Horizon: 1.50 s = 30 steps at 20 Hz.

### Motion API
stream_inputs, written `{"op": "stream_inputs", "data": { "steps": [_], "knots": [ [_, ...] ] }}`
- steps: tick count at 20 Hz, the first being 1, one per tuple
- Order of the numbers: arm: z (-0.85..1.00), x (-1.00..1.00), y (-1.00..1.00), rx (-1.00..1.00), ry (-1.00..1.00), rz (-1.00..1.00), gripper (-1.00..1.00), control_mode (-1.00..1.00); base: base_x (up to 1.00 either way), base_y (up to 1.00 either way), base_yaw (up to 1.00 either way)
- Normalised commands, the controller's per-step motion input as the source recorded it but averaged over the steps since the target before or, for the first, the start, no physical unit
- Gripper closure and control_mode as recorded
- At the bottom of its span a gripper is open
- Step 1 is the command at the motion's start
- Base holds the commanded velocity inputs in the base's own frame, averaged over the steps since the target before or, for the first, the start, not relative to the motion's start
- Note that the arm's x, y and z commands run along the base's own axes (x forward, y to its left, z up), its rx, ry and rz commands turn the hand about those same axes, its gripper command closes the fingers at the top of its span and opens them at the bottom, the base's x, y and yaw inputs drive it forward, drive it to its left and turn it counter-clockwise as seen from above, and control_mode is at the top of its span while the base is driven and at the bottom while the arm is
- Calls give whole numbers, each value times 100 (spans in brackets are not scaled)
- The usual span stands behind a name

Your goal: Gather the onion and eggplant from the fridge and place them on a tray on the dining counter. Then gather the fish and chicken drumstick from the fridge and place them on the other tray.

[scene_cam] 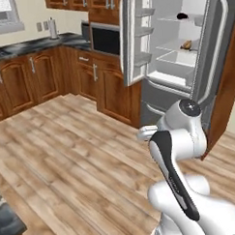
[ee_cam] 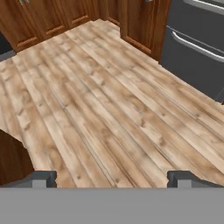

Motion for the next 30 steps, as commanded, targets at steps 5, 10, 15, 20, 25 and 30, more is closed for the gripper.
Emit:
{"op": "stream_inputs", "data": {
  "steps": [5,10,15,20,25,30],
  "knots": [
    [0,0,0,0,0,0,-100,100,58,-9,-30],
    [0,0,0,0,0,0,-100,100,71,0,-22],
    [0,0,0,0,0,0,-100,100,68,0,-22],
    [0,0,0,0,0,0,-100,100,65,0,-24],
    [0,0,0,0,0,0,-100,100,67,0,-23],
    [0,0,0,0,0,0,-100,100,70,0,-21]
  ]
}}
